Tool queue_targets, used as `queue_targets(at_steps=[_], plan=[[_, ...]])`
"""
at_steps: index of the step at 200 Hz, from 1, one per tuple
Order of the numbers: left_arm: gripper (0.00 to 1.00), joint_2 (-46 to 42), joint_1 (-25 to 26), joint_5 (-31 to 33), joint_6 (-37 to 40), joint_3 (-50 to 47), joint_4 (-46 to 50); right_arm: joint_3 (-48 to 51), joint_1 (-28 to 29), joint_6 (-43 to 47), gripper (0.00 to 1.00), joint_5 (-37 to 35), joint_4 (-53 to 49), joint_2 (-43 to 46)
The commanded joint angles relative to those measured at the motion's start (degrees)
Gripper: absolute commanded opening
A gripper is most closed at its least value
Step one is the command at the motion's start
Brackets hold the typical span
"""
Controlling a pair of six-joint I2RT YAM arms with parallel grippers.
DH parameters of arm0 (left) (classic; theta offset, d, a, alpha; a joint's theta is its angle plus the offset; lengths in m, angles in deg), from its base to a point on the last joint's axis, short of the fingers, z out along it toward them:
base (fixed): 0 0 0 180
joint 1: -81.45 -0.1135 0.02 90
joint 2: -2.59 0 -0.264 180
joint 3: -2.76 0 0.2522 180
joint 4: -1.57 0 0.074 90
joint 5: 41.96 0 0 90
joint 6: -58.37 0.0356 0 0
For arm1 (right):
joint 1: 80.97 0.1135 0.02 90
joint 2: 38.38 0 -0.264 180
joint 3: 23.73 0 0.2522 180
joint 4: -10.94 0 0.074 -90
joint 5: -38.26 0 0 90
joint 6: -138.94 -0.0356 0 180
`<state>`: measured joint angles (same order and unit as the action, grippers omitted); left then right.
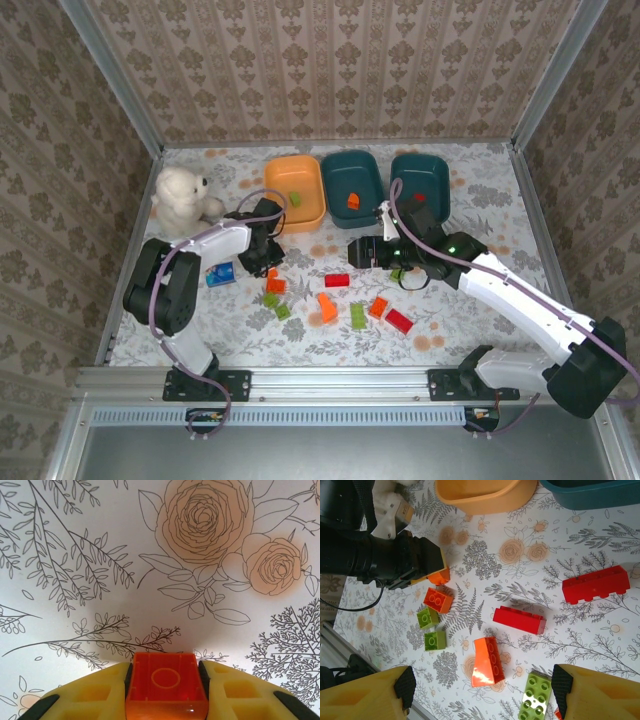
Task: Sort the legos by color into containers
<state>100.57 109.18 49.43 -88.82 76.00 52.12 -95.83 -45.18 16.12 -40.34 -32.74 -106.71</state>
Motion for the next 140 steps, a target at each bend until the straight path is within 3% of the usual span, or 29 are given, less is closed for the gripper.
queue_targets(at_steps=[1, 37, 90, 140], plan=[[0.29, -1.99, 0.84, 2.59, 2.63, 2.93, 2.45, -2.62, 0.08, -0.01, 0.75, -0.66, -0.59, 0.68], [0.29, -1.95, 4.78, 2.71, 9.99, 17.27, 3.66, -3.12, -3.27, -2.37, 0.74, -8.43, -5.86, 4.42], [0.28, 13.93, 9.9, -2.4, 20.91, 41.58, 2.11, -3.03, -13.26, -8.04, 0.74, -8.04, -6.35, 5.13], [0.28, 27.71, 10.91, -4.47, 25.95, 54.57, -0.47, -3.24, -14.52, -8.75, 0.73, -7.36, -7.05, 5.98]])
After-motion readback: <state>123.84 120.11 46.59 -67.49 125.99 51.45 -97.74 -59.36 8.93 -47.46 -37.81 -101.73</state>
